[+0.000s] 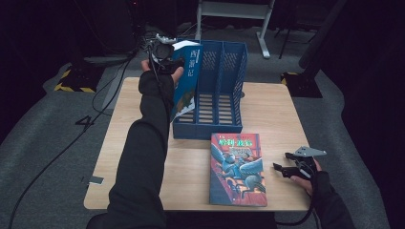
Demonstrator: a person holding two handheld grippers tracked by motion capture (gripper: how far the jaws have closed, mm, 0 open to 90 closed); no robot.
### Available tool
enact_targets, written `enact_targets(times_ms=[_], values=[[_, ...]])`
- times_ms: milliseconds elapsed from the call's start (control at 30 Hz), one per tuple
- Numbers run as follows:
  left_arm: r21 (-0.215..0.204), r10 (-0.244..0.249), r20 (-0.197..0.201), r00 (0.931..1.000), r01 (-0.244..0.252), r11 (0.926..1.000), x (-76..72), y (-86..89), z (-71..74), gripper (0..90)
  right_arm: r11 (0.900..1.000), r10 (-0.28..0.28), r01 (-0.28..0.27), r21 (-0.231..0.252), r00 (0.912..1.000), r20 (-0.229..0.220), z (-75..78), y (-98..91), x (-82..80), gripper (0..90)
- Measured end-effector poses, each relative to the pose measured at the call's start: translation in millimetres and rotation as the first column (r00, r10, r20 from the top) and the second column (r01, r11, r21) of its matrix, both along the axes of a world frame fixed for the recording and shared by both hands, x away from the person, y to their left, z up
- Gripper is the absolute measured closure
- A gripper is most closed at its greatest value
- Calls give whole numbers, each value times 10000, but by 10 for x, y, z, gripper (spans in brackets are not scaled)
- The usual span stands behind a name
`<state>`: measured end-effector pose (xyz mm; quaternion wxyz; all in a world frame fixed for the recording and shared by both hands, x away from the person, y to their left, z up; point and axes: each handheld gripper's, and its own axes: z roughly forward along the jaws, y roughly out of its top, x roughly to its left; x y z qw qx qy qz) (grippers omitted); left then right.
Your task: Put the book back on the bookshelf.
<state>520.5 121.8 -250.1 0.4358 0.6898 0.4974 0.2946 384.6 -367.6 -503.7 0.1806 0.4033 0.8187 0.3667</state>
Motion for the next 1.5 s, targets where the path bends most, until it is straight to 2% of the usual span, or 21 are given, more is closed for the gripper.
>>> enact_targets(times_ms=[133, 400, 633, 733, 867, 933, 1100, 1133, 1167, 1200, 1267, 1500], values=[[-116, 173, -42, 9998, -173, 9998, 3, 11, -6, 603, 10000, 4, -4, -10, 10000, 3, 0, 4, 2, 228], [106, 584, -5, 9983, -584, 9982, 61, -12, 0, 601, 10000, 18, -18, -15, 10000, 3, 0, 17, -1, 225], [223, 772, -135, 9969, -768, 9968, 246, -201, -23, 601, 10000, 59, -59, -7, 10000, -15, 0, 20, -3, 224], [-17, 819, -216, 9964, -820, 9966, 290, -258, -37, 601, 10000, 74, -74, -12, 10000, -11, 0, 20, -3, 224], [-98, 983, -122, 9951, -985, 9951, 375, -377, -121, 599, 10000, 72, -72, -9, 10000, -14, 0, 21, -4, 224], [39, 1037, -212, 9944, -1036, 9946, 419, -405, -208, 597, 10000, 92, -92, -6, 10000, -10, -1, 28, -8, 224], [-259, 1269, -624, 9900, -1287, 9913, 498, -368, -511, 597, 9999, 130, -130, -24, 9999, 5, -1, 34, -3, 223], [-248, 1240, -675, 9900, -1259, 9917, 513, -361, -606, 596, 9999, 141, -141, -25, 9999, 11, -1, 34, -4, 224], [-303, 1223, -655, 9903, -1245, 9918, 512, -349, -639, 596, 9999, 162, -162, -26, 9999, 25, -2, 34, -3, 225], [-401, 1302, -497, 9902, -1322, 9904, 499, -344, -651, 595, 9999, 152, -152, -19, 9999, 8, -2, 35, -4, 225], [-527, 1137, -559, 9919, -1166, 9918, 492, -313, -651, 595, 9999, 164, -164, -8, 9999, 5, -1, 36, -4, 224], [-528, 1038, -440, 9936, -1061, 9930, 410, -266, -701, 594, 9998, 179, -179, -37, 9998, 18, -2, 36, -3, 225]])
